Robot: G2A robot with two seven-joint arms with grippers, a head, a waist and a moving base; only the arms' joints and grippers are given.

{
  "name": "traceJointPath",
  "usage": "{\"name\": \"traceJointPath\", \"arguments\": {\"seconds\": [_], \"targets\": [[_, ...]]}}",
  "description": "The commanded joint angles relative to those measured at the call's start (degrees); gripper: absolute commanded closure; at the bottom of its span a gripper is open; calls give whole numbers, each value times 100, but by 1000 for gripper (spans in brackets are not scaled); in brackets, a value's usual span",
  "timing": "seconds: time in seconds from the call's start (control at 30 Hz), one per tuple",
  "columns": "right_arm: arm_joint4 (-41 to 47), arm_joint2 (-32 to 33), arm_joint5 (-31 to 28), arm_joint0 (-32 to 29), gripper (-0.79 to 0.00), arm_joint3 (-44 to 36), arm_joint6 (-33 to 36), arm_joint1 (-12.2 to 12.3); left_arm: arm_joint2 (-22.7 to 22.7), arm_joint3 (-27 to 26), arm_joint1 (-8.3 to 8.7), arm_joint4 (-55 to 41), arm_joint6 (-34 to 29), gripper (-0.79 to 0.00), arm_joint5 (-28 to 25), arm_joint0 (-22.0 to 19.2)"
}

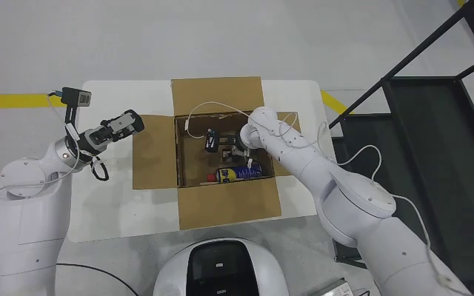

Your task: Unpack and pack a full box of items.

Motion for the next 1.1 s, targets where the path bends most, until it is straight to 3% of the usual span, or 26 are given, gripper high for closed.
{"name": "traceJointPath", "arguments": {"seconds": [0.0,0.03,0.27,0.5,0.73,1.07], "targets": [[-25,-15,-18,9,-99,65,-31,-37,0,0,0,0,0,-785,0,0],[-43,-23,-31,15,0,98,-54,-56,0,0,0,0,0,-785,0,0],[-74,0,-199,79,0,290,-300,-134,0,0,0,0,0,-785,0,0],[-22,163,-621,121,0,369,-700,-22,0,0,0,0,0,-785,0,0],[-110,425,-872,20,0,59,-1330,281,0,0,0,0,0,-785,0,0],[-594,953,-901,-537,0,-1159,-2402,879,0,0,0,0,0,-785,0,0]]}}
